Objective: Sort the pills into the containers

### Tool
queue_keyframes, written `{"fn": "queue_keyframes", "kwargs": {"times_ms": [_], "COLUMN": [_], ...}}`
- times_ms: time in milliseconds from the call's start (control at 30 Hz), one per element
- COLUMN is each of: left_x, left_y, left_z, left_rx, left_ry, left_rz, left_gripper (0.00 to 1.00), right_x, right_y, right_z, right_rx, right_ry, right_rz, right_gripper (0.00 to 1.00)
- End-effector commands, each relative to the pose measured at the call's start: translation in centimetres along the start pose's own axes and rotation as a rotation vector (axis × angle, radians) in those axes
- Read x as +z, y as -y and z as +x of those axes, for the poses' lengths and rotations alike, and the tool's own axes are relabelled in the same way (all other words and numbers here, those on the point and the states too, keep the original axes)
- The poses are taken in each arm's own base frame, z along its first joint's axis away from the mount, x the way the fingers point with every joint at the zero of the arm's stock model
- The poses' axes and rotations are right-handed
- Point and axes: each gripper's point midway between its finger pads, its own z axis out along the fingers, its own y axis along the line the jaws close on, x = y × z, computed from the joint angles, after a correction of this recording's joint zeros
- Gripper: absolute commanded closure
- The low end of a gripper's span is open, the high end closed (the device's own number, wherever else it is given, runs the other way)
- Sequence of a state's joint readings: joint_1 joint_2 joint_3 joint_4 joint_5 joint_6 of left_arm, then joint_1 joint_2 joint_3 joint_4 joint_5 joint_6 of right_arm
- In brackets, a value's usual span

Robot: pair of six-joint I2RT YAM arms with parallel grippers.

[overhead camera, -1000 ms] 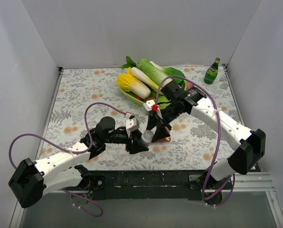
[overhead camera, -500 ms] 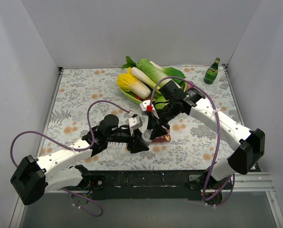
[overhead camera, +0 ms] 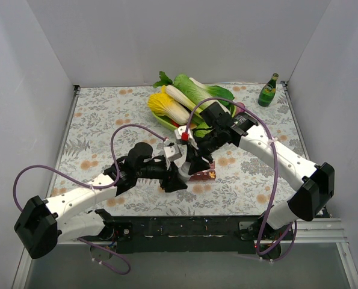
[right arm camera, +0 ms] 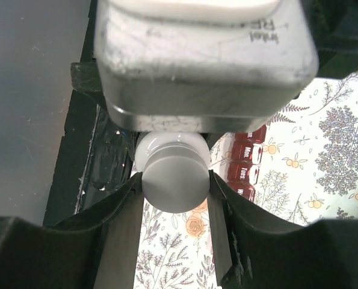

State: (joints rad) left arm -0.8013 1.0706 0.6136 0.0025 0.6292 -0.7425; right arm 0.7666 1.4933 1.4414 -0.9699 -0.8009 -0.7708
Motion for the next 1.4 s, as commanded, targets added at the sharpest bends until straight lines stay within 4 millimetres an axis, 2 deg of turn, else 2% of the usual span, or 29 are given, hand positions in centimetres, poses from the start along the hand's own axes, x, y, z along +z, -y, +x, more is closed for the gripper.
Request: {"fn": "queue_keyframes", "kwargs": {"times_ms": [0,133,467,633,733,833,900,1100,1200,1233,1300,1367], "left_x": [-0.1,-0.3,-0.2,-0.2,-0.4,-0.6,-0.5,-0.4,-0.3,-0.4,-0.5,-0.6], "left_y": [0.3,0.2,0.1,-0.1,0.1,-0.3,-0.7,-2.2,-2.4,-2.4,-2.2,-2.1], "left_z": [-2.8,-2.5,-1.8,-3.0,-5.0,-5.6,-5.6,-4.9,-4.2,-4.1,-4.0,-3.7], "left_rx": [0.106,0.146,0.144,0.133,0.154,0.152,0.147,0.15,0.149,0.149,0.141,0.14], "left_ry": [0.03,0.007,-0.039,0.029,0.126,0.157,0.153,0.093,0.08,0.083,0.094,0.102], "left_rz": [0.013,0.018,0.024,-0.004,-0.021,-0.051,-0.069,-0.134,-0.141,-0.142,-0.139,-0.134], "left_gripper": [1.0,1.0,1.0,1.0,1.0,1.0,1.0,1.0,1.0,1.0,1.0,1.0], "right_x": [0.7,1.1,1.3,1.7,2.1,2.4,2.7,3.7,3.9,3.9,3.8,3.6], "right_y": [-1.3,-2.1,-2.0,-2.0,-2.1,-1.9,-1.2,-1.2,-1.4,-1.5,-1.9,-2.0], "right_z": [-0.5,-0.3,-0.5,-0.2,-0.1,0.0,0.7,2.7,2.8,2.5,2.1,1.4], "right_rx": [0.041,0.069,0.073,0.116,0.153,0.205,0.227,0.387,0.427,0.432,0.438,0.426], "right_ry": [0.016,0.014,0.031,0.046,0.068,0.084,0.067,0.025,0.03,0.04,0.059,0.08], "right_rz": [-0.08,-0.148,-0.152,-0.147,-0.141,-0.118,-0.081,-0.067,-0.082,-0.091,-0.113,-0.132], "right_gripper": [0.54,0.53,0.53,0.55,0.55,0.56,0.56,0.58,0.54,0.48,0.43,0.3]}}
